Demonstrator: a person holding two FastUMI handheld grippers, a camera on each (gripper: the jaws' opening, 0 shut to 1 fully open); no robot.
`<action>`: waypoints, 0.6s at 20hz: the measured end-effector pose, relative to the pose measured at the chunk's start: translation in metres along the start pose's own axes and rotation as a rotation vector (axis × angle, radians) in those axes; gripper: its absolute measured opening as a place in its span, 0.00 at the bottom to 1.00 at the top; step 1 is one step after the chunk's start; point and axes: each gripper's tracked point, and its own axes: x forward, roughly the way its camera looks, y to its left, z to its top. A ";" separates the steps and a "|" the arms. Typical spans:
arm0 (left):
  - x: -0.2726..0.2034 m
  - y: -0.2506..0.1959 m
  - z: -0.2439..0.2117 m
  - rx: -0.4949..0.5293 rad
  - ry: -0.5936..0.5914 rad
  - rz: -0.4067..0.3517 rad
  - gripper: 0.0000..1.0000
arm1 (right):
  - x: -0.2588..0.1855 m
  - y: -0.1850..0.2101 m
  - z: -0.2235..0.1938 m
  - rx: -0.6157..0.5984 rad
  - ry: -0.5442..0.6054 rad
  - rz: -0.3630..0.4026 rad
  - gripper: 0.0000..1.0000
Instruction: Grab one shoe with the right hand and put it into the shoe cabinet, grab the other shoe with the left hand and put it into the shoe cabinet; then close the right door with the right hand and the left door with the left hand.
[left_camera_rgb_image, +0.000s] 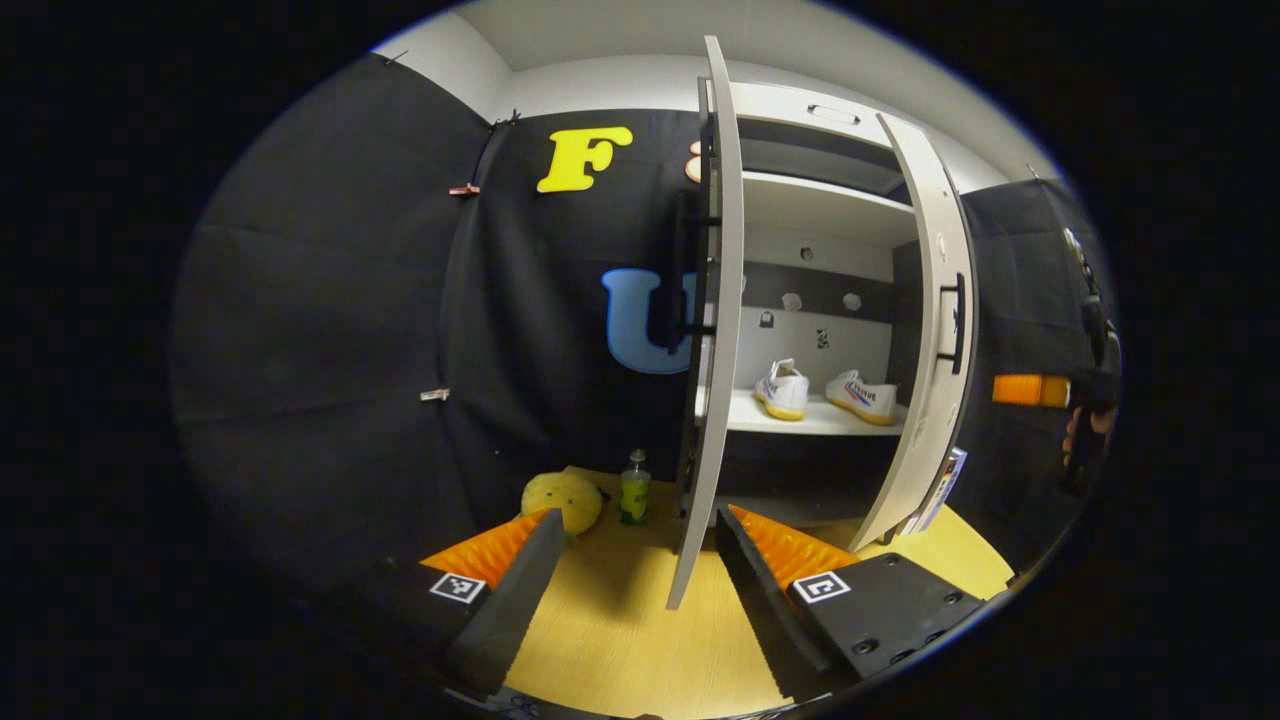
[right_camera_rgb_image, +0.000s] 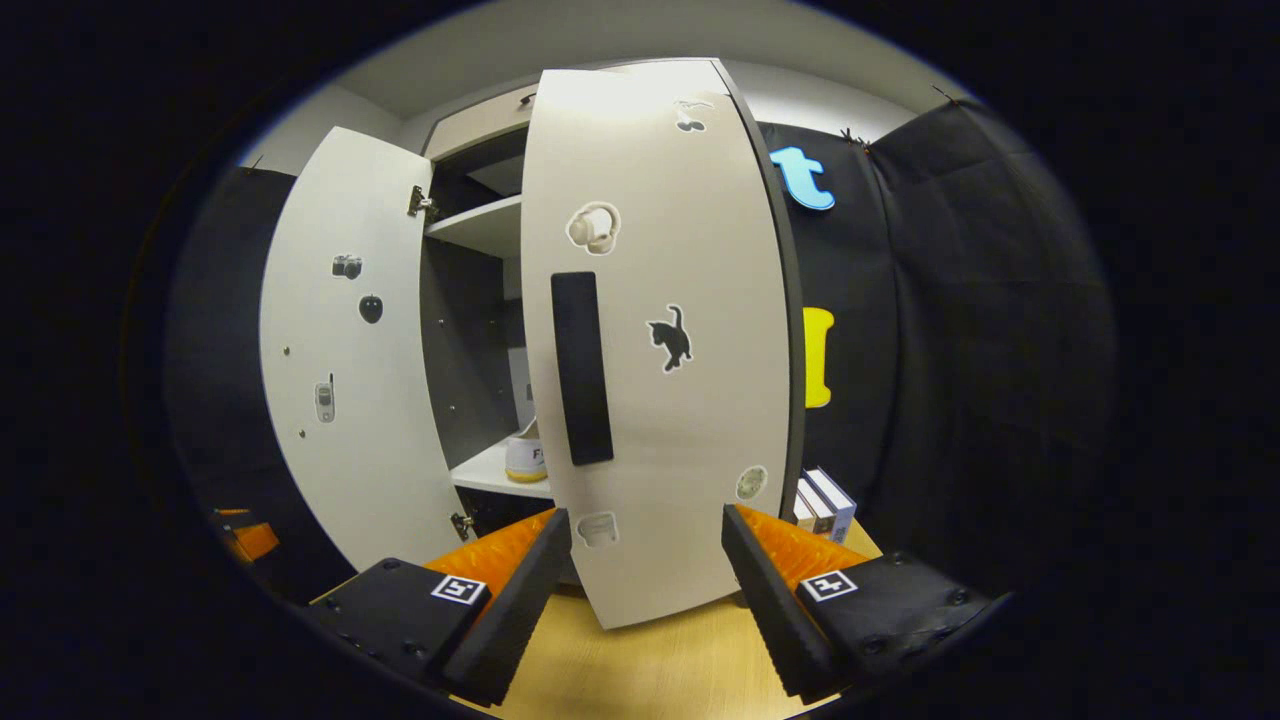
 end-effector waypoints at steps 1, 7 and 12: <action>0.005 0.003 0.015 0.001 -0.019 -0.012 0.95 | -0.003 -0.004 -0.004 0.004 0.010 -0.015 0.98; 0.034 0.030 0.079 -0.004 -0.118 -0.061 0.95 | -0.030 -0.012 -0.018 0.020 0.026 -0.068 0.98; 0.068 0.041 0.116 0.081 -0.171 -0.109 0.95 | -0.051 -0.001 -0.037 0.001 0.071 -0.063 0.98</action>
